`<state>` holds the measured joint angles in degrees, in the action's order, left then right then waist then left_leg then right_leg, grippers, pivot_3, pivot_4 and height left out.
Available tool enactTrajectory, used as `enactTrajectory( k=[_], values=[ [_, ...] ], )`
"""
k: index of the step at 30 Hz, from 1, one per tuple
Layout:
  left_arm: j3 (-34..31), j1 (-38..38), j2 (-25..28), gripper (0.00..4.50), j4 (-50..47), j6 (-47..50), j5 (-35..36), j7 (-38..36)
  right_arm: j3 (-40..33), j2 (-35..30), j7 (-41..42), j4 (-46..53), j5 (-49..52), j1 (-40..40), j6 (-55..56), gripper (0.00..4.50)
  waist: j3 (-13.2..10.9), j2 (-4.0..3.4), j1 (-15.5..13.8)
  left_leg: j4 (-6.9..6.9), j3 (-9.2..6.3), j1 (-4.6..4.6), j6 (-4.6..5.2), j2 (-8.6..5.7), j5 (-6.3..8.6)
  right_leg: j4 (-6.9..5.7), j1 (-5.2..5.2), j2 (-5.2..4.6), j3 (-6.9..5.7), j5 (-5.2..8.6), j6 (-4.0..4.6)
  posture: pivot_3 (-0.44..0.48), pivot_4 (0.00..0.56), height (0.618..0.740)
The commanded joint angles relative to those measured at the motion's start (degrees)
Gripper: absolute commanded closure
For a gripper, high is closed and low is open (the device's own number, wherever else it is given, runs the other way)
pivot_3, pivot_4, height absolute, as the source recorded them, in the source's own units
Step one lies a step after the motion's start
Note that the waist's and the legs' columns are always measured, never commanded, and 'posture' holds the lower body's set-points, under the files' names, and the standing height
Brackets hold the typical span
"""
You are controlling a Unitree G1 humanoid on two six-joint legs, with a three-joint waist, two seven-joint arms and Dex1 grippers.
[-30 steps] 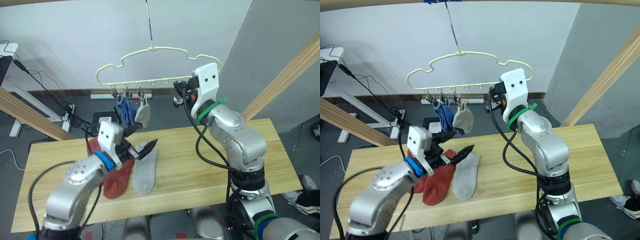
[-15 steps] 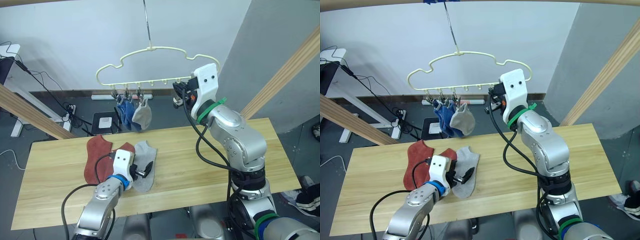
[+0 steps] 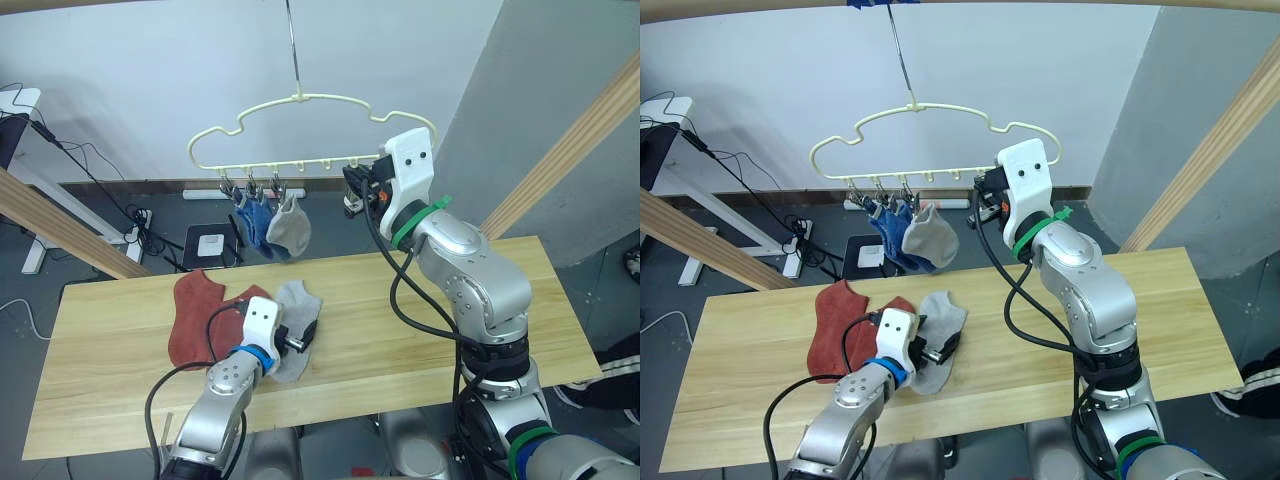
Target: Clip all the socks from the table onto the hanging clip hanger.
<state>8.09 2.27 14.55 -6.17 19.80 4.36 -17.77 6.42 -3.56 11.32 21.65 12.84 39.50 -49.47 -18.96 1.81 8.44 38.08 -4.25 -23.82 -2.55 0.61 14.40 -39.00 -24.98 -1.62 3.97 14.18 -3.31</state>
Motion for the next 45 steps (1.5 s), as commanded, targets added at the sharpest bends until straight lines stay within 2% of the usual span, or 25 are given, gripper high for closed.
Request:
enactTrajectory(
  k=[1,2,3,10,18,28,32,38,45],
  values=[
    [-0.13,-0.05,-0.81,0.02,0.74,2.86,-0.06,0.56,0.27,0.32,0.42,2.22,0.92,0.65,0.2,4.5,0.0,0.0,0.0,0.0,0.0,0.0,0.0,0.0,0.0,0.0,0.0,0.0,0.0,0.0,0.0,-0.244,0.3,0.735],
    [-0.11,-0.28,-0.81,0.02,0.81,3.58,0.0,0.37,0.22,0.38,0.43,2.24,0.99,0.64,0.12,4.5,0.02,0.0,0.02,0.0,0.0,0.0,0.0,-0.01,0.0,0.0,0.0,0.0,0.0,0.0,0.0,-0.244,0.3,0.735],
    [-0.08,-0.42,-0.79,0.42,0.78,4.02,0.02,0.21,0.2,0.42,0.43,2.26,1.04,0.63,0.06,4.5,0.03,-0.01,0.04,0.0,0.0,0.01,0.0,-0.01,0.0,0.0,0.0,0.0,0.0,0.0,0.0,-0.244,0.3,0.735],
    [0.41,-0.83,-0.34,2.17,0.51,3.38,-1.08,-0.4,-0.12,0.62,0.46,2.36,1.58,0.51,-0.46,4.5,0.07,0.0,0.11,0.0,0.0,0.0,-0.01,0.0,0.0,0.01,0.0,0.01,0.0,0.0,0.0,-0.25,0.295,0.735],
    [-0.06,-0.8,0.17,4.47,0.5,1.57,-1.09,-1.77,-0.4,0.87,0.04,2.32,2.65,0.54,-0.87,4.5,0.07,0.0,0.15,-0.01,0.0,0.0,-0.01,0.0,0.0,0.01,0.0,0.01,0.0,0.0,0.0,-0.249,0.29,0.735],
    [-3.73,0.11,1.14,4.47,-1.35,-8.45,3.46,-7.83,-0.22,0.65,-0.1,2.36,2.43,0.4,-0.68,4.5,0.07,0.0,0.41,-0.02,0.0,-0.01,-0.01,0.02,-0.01,0.02,-0.01,0.01,0.0,0.0,0.0,-0.251,0.292,0.735],
    [-5.88,0.89,1.43,4.47,-3.01,-15.82,6.5,-11.34,-0.19,0.56,-0.14,2.41,2.38,0.43,-0.54,4.5,0.07,0.0,0.45,-0.03,0.0,-0.02,-0.01,0.02,-0.01,0.03,-0.02,0.0,0.0,0.0,0.0,-0.251,0.292,0.735],
    [-3.97,-0.76,3.41,4.47,-3.24,-25.69,5.33,-15.96,-0.54,0.8,-0.09,2.5,2.76,0.82,-0.53,4.5,0.07,0.0,0.47,-0.03,0.01,-0.03,-0.01,0.02,-0.01,0.04,-0.02,0.01,0.01,0.0,0.0,-0.253,0.292,0.735],
    [-2.25,-4.85,1.56,4.47,-2.98,-32.96,3.38,-14.91,-1.69,2.54,-0.24,3.07,4.74,0.83,-2.0,4.5,0.07,0.0,0.76,-0.03,0.01,-0.04,-0.01,0.02,-0.01,0.05,-0.03,0.01,0.01,0.0,0.0,-0.256,0.293,0.735]
  ],
)
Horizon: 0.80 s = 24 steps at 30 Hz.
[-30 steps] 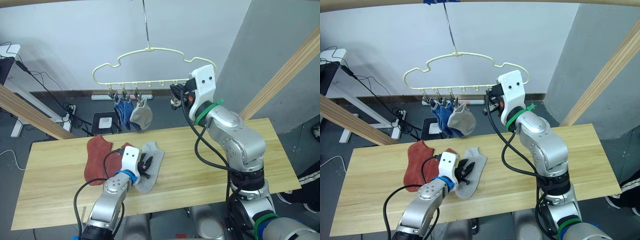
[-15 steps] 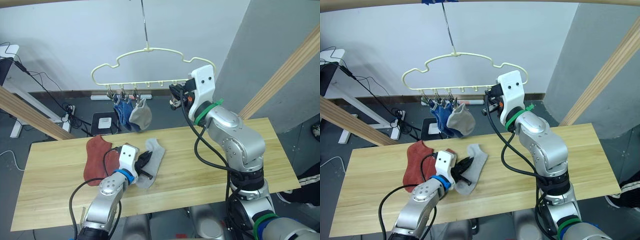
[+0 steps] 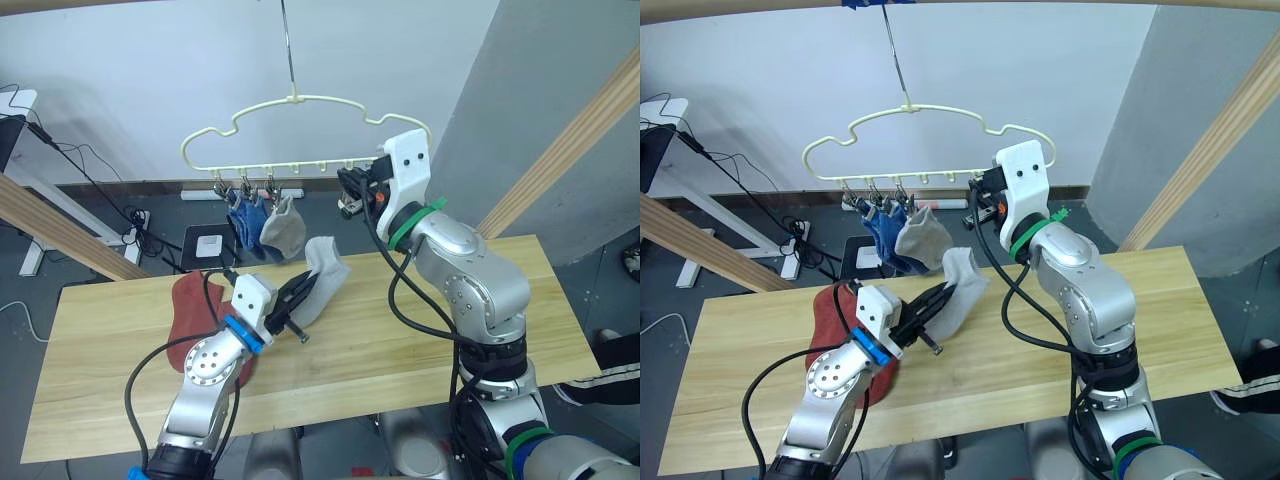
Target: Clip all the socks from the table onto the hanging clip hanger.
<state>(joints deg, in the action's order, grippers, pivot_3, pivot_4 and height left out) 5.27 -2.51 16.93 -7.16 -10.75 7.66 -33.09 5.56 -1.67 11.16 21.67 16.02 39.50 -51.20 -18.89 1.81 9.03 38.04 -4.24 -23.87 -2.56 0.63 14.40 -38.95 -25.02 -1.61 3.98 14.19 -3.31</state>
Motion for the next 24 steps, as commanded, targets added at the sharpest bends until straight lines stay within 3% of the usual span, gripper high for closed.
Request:
enactTrajectory(
  k=[1,24],
  values=[
    [0.8,-0.27,-1.09,4.47,-2.33,-2.28,0.52,0.27,-1.01,0.85,-0.12,3.09,1.93,0.82,-0.53,4.5,0.0,0.0,0.34,0.0,0.0,0.0,0.0,0.0,0.0,0.0,0.0,0.0,0.0,0.0,0.0,-0.256,0.293,0.735],
    [0.83,-2.53,-4.53,4.47,-3.7,3.38,4.86,1.85,-2.53,1.83,-1.18,3.61,5.79,0.69,-4.08,4.5,0.0,0.0,0.62,-0.02,-0.01,-0.01,0.0,-0.01,0.0,-0.01,-0.01,0.05,0.01,0.0,0.0,-0.255,0.294,0.735]
  ],
)
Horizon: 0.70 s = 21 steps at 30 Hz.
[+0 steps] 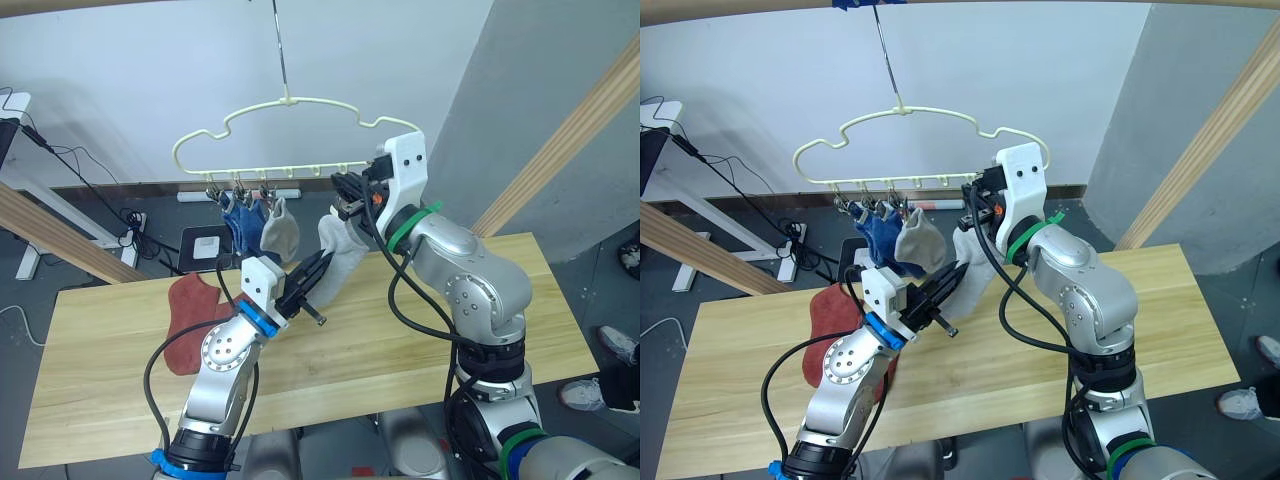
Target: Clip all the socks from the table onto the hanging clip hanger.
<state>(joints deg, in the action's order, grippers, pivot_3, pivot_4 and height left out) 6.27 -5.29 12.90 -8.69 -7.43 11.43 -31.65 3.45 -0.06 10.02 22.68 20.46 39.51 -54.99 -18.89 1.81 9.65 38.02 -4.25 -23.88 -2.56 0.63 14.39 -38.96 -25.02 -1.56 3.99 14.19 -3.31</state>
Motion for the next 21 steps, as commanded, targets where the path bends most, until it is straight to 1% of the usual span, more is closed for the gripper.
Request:
enactTrajectory(
  k=[1,8,21],
  values=[
    [-0.39,0.17,-0.85,4.47,-2.03,0.86,1.53,0.82,-0.52,0.33,-0.1,2.58,1.53,0.67,-0.42,4.5,0.0,0.0,0.0,0.0,0.0,0.0,0.0,0.0,0.0,0.0,0.0,0.0,0.0,0.0,0.0,-0.255,0.294,0.735],
    [-1.19,-0.93,-2.23,4.47,-2.74,4.89,3.79,2.19,-0.8,0.39,-0.5,2.57,2.58,0.61,-1.1,4.5,0.0,0.0,-0.01,0.0,0.0,0.0,0.0,-0.01,0.0,0.0,0.0,0.04,0.0,0.0,0.0,-0.252,0.295,0.735],
    [-1.31,-1.81,-2.8,4.47,-5.34,11.92,7.72,2.84,-0.67,0.2,-0.39,2.75,3.59,0.22,-1.63,4.5,0.0,0.0,-0.01,0.0,-0.01,0.0,0.0,-0.01,0.0,0.0,0.0,0.15,0.01,0.0,0.0,-0.253,0.291,0.735]
  ],
)
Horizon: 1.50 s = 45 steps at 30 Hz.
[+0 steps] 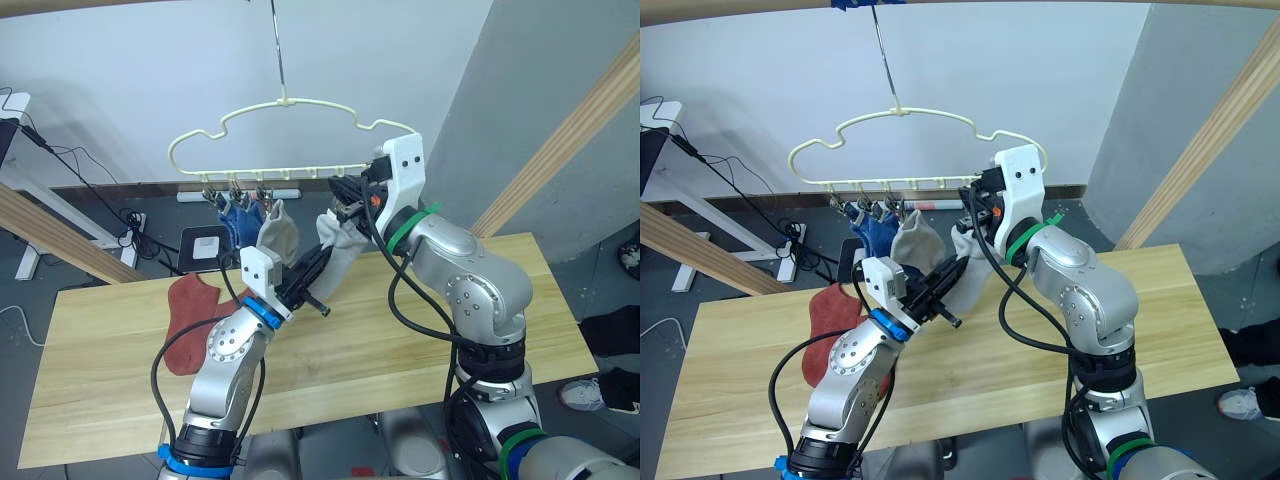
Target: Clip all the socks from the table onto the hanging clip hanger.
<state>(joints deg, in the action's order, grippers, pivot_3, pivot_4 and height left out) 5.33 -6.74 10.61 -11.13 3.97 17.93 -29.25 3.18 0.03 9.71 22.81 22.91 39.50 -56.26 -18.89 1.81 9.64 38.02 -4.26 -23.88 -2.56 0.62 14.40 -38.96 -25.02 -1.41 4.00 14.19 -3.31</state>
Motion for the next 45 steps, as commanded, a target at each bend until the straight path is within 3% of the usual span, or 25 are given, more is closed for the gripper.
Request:
enactTrajectory(
  k=[1,7,10,14,20,24,25,35,39,45],
  values=[
    [-0.46,-0.51,-0.56,4.47,-3.01,0.72,1.22,0.49,-0.35,0.02,-0.1,2.64,1.23,0.22,-0.41,4.5,0.0,0.0,0.0,0.0,0.0,0.0,0.0,0.0,0.0,0.0,0.0,0.0,0.0,0.0,0.0,-0.253,0.291,0.735],
    [-1.23,-1.98,-1.08,4.47,-2.87,1.1,0.92,1.4,-0.49,-0.06,-0.89,2.87,1.67,0.03,-0.95,4.5,0.0,0.0,0.0,0.0,0.0,0.0,0.0,-0.01,0.0,0.0,0.0,0.01,0.0,0.0,0.0,-0.253,0.291,0.735],
    [-1.42,-2.67,-1.1,4.5,-2.65,0.84,0.58,1.35,-0.39,-0.19,-1.13,2.93,1.65,0.05,-1.01,3.68,0.0,0.0,-0.01,0.0,0.0,0.0,0.0,-0.02,0.0,0.01,0.0,0.02,0.0,0.0,0.0,-0.253,0.291,0.735],
    [-1.45,-2.83,-1.17,4.5,-2.61,0.75,0.49,1.29,-0.25,-0.62,-1.04,2.94,1.86,0.18,-1.35,2.23,0.0,0.0,0.0,0.0,0.01,0.0,0.0,-0.02,0.0,0.01,-0.01,0.02,0.01,0.0,0.0,-0.25,0.291,0.735],
    [-1.37,-2.89,-0.97,4.5,-2.55,0.67,-0.1,1.46,-0.24,-1.91,0.29,4.08,2.72,0.07,-1.68,2.23,0.0,0.0,0.0,0.0,0.01,0.0,0.0,-0.02,0.0,0.01,-0.01,0.03,0.01,0.0,0.0,-0.25,0.292,0.735],
    [-1.54,-2.98,-0.08,4.5,-2.11,0.41,-0.53,0.73,1.03,-8.05,5.05,8.44,4.02,-1.92,-2.17,2.23,0.0,0.0,-0.15,0.0,0.0,-0.03,0.0,-0.02,0.0,0.03,-0.01,0.03,0.0,0.0,0.0,-0.252,0.292,0.735],
    [-1.64,-2.93,0.17,4.03,-1.94,0.73,-0.27,0.4,1.48,-9.69,6.19,9.4,4.32,-2.4,-1.99,2.17,0.0,0.0,-0.21,0.0,0.0,-0.04,0.0,-0.03,0.0,0.04,-0.01,0.02,0.0,0.0,0.0,-0.252,0.292,0.735],
    [-0.66,-0.82,6.31,1.22,-4.09,1.34,0.08,-5.29,1.3,-19.92,12.52,17.3,6.35,-7.86,0.04,2.17,0.0,0.0,0.0,-0.02,0.01,-0.02,0.0,-0.03,0.0,0.07,-0.02,0.19,0.01,0.0,-0.01,-0.258,0.29,0.735],
    [-1.64,0.06,9.15,1.22,-6.02,2.41,1.91,-8.11,1.82,-21.92,12.28,18.35,4.92,-9.53,1.5,2.17,0.0,0.0,-0.03,-0.01,0.03,-0.02,-0.01,-0.02,0.0,0.08,-0.03,0.2,0.03,0.01,-0.01,-0.265,0.289,0.735],
    [-4.82,-1.69,17.54,1.22,-11.02,6.57,6.63,-14.13,5.06,-21.69,7.17,15.73,-2.88,-10.1,6.16,2.17,0.0,0.0,0.03,-0.03,0.06,-0.02,-0.14,0.02,-0.08,0.06,-0.12,0.25,0.08,0.02,-0.02,-0.255,0.286,0.735]
  ],
)
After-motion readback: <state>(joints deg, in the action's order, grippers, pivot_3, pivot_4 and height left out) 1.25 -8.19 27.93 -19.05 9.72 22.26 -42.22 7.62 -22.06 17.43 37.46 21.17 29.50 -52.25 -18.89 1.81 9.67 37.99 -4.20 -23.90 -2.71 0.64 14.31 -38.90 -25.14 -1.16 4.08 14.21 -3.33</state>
